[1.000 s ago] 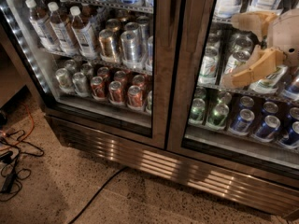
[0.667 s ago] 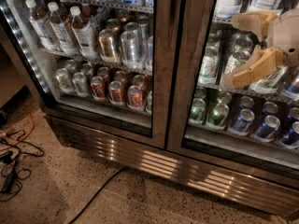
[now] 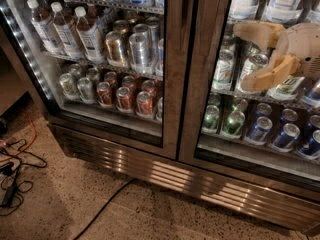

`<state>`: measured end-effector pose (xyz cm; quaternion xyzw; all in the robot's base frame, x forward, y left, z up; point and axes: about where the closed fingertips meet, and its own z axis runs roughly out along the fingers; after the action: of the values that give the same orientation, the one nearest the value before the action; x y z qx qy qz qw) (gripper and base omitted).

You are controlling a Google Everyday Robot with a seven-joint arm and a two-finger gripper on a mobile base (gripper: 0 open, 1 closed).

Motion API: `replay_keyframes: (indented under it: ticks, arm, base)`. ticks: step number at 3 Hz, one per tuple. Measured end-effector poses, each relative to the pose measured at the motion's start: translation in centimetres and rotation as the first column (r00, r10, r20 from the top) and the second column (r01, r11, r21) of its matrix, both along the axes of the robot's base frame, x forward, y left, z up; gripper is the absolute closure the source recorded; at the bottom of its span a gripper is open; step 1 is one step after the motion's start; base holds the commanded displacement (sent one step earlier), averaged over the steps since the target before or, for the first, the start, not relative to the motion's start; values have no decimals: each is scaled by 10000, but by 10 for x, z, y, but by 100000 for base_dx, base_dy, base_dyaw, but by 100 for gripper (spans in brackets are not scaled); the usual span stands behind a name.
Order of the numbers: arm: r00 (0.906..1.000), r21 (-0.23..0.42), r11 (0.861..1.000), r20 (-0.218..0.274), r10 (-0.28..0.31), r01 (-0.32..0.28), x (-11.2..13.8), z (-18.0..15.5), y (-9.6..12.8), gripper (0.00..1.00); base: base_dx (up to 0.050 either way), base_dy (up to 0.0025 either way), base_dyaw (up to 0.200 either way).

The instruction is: Open right fridge door

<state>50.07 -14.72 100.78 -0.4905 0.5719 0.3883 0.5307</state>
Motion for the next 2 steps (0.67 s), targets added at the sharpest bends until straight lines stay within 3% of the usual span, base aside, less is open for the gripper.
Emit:
replay_keyframes:
  ticks: [2]
  arm:
    - [10000,-204,9998,35,24,-23,0,1,5,0]
  base:
    - [0,0,0]
